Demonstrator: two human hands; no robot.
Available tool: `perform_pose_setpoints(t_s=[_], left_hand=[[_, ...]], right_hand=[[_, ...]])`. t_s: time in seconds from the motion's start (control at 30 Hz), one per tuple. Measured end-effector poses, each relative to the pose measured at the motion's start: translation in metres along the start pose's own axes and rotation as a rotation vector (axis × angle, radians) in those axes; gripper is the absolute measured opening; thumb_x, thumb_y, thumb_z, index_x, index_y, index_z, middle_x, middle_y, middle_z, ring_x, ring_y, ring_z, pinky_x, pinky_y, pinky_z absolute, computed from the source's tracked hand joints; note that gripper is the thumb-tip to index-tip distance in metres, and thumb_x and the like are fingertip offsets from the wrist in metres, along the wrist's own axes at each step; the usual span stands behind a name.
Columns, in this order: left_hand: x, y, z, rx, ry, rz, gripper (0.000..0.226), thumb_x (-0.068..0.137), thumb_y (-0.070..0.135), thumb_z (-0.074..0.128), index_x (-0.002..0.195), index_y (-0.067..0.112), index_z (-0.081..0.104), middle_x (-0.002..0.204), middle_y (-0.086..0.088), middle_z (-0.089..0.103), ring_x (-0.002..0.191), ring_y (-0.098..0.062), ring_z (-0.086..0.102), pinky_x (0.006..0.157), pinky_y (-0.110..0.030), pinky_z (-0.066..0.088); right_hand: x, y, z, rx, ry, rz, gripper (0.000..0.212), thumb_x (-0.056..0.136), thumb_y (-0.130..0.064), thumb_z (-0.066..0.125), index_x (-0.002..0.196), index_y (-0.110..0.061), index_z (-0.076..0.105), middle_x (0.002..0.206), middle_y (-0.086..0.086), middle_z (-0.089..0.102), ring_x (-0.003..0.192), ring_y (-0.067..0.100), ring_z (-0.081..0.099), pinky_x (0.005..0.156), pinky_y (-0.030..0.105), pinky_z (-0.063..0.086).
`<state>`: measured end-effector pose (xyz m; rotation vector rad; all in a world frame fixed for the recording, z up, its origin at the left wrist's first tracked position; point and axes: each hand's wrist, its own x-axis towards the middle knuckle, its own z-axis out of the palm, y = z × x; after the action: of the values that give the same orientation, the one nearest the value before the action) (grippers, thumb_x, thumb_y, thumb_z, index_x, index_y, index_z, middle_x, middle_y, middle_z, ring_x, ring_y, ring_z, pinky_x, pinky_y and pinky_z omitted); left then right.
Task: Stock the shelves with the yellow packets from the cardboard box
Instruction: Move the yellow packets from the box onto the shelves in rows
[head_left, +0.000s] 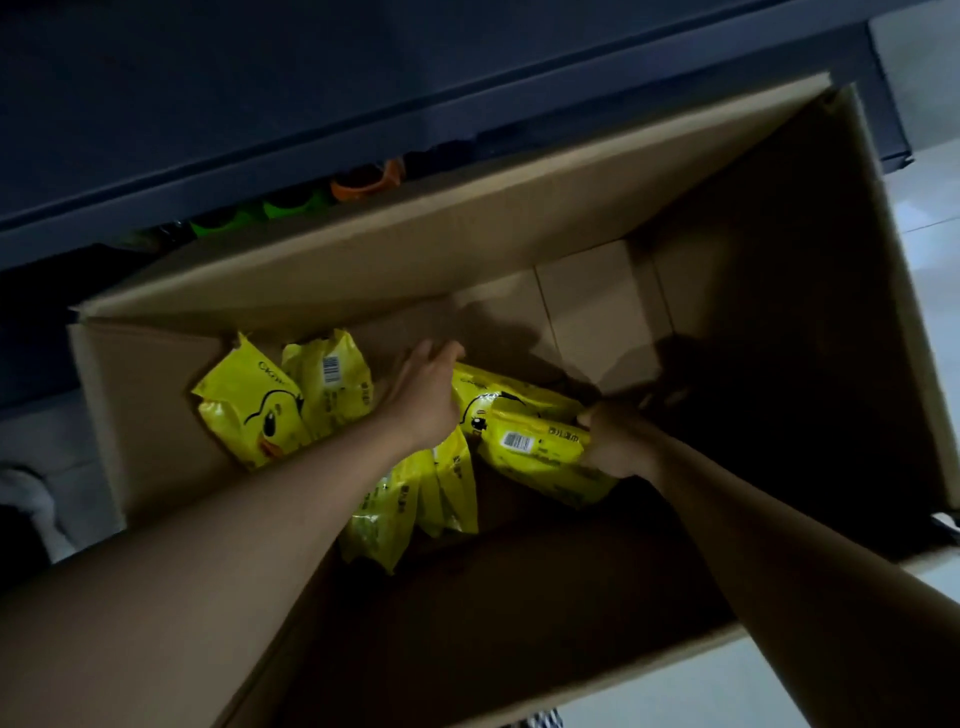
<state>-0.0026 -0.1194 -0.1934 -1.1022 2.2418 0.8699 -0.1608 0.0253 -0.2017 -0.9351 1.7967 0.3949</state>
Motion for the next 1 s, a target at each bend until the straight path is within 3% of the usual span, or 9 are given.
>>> perform_pose_setpoints(t_s=[0.07, 0.1, 0.2, 0.37, 0.5, 0.63, 0.77, 0.83, 1.0], left_hand=[[0.007, 0.006, 0.004, 0.056, 0.012, 0.026, 0.058, 0.084, 0.014, 0.062, 0.136, 0.024, 0.040, 0.141, -0.002, 0.038, 0.131, -0.028, 0.035, 0.104, -0.039, 0.034], [0.012, 0.009, 0.006, 0.100, 0.015, 0.042, 0.058, 0.084, 0.016, 0.062, 0.136, 0.025, 0.040, 0.142, -0.001, 0.039, 0.131, -0.027, 0.035, 0.104, -0.039, 0.032], [0.026, 0.017, 0.015, 0.218, -0.029, 0.068, 0.053, 0.087, 0.018, 0.060, 0.136, 0.024, 0.040, 0.136, -0.004, 0.049, 0.131, -0.026, 0.039, 0.105, -0.037, 0.029], [0.038, 0.019, 0.028, 0.261, -0.063, 0.020, 0.036, 0.089, 0.018, 0.056, 0.124, 0.021, 0.057, 0.130, -0.006, 0.053, 0.128, -0.027, 0.043, 0.106, -0.037, 0.030], [0.032, 0.019, 0.006, 0.163, 0.062, 0.014, 0.021, 0.088, 0.011, 0.052, 0.106, 0.016, 0.063, 0.116, -0.009, 0.056, 0.115, -0.032, 0.053, 0.088, -0.037, 0.043], [0.027, 0.009, -0.032, 0.072, 0.229, -0.131, 0.009, 0.092, 0.011, 0.048, 0.097, 0.012, 0.056, 0.111, -0.018, 0.061, 0.106, -0.041, 0.057, 0.074, -0.040, 0.043], [0.018, -0.005, -0.049, 0.136, 0.227, -0.187, 0.008, 0.095, 0.019, 0.049, 0.099, 0.013, 0.055, 0.111, -0.020, 0.062, 0.105, -0.043, 0.058, 0.076, -0.041, 0.045], [0.010, -0.011, -0.049, 0.155, 0.203, -0.215, 0.011, 0.096, 0.020, 0.049, 0.103, 0.013, 0.056, 0.113, -0.019, 0.062, 0.107, -0.042, 0.057, 0.077, -0.039, 0.044], [-0.001, -0.027, -0.042, 0.097, 0.194, -0.187, 0.011, 0.095, 0.015, 0.052, 0.099, 0.006, 0.057, 0.108, -0.021, 0.063, 0.106, -0.040, 0.057, 0.071, -0.036, 0.040]], right_hand=[[-0.014, 0.002, -0.019, -0.063, -0.001, -0.052, 0.006, 0.084, -0.014, 0.060, 0.089, -0.014, 0.058, 0.105, 0.011, 0.062, 0.099, 0.026, 0.060, 0.057, 0.020, 0.035], [-0.020, 0.005, -0.028, -0.086, 0.021, -0.083, 0.011, 0.084, -0.014, 0.059, 0.077, -0.017, 0.052, 0.105, 0.010, 0.060, 0.100, 0.026, 0.059, 0.061, 0.020, 0.035], [-0.036, 0.017, -0.054, 0.004, 0.112, -0.112, 0.005, 0.083, -0.010, 0.061, 0.085, -0.010, 0.057, 0.097, 0.005, 0.058, 0.092, 0.023, 0.058, 0.068, 0.024, 0.041], [-0.047, 0.041, -0.082, 0.199, 0.192, -0.051, 0.037, 0.084, -0.009, 0.064, 0.063, -0.024, 0.038, 0.066, -0.008, 0.043, 0.060, 0.005, 0.042, 0.043, 0.011, 0.029], [-0.047, 0.041, -0.080, 0.248, 0.277, -0.019, 0.031, 0.087, -0.013, 0.063, 0.068, -0.024, 0.041, 0.068, -0.010, 0.042, 0.076, 0.013, 0.046, 0.049, 0.016, 0.028], [-0.045, 0.032, -0.075, 0.396, 0.474, 0.018, 0.027, 0.085, -0.012, 0.063, 0.066, -0.018, 0.044, 0.061, -0.006, 0.044, 0.057, 0.010, 0.043, 0.045, 0.018, 0.027], [-0.034, 0.006, -0.066, 0.323, 0.615, 0.087, 0.012, 0.091, -0.016, 0.057, 0.099, -0.008, 0.054, 0.089, 0.005, 0.059, 0.077, 0.020, 0.057, 0.055, 0.021, 0.040], [-0.027, -0.008, -0.055, 0.307, 0.582, 0.135, 0.018, 0.093, -0.017, 0.052, 0.109, -0.009, 0.051, 0.099, 0.007, 0.057, 0.083, 0.019, 0.057, 0.064, 0.028, 0.048], [-0.011, -0.028, -0.023, 0.328, 0.416, 0.014, 0.020, 0.085, -0.021, 0.062, 0.100, -0.010, 0.056, 0.096, 0.006, 0.055, 0.092, 0.023, 0.056, 0.070, 0.025, 0.043]])
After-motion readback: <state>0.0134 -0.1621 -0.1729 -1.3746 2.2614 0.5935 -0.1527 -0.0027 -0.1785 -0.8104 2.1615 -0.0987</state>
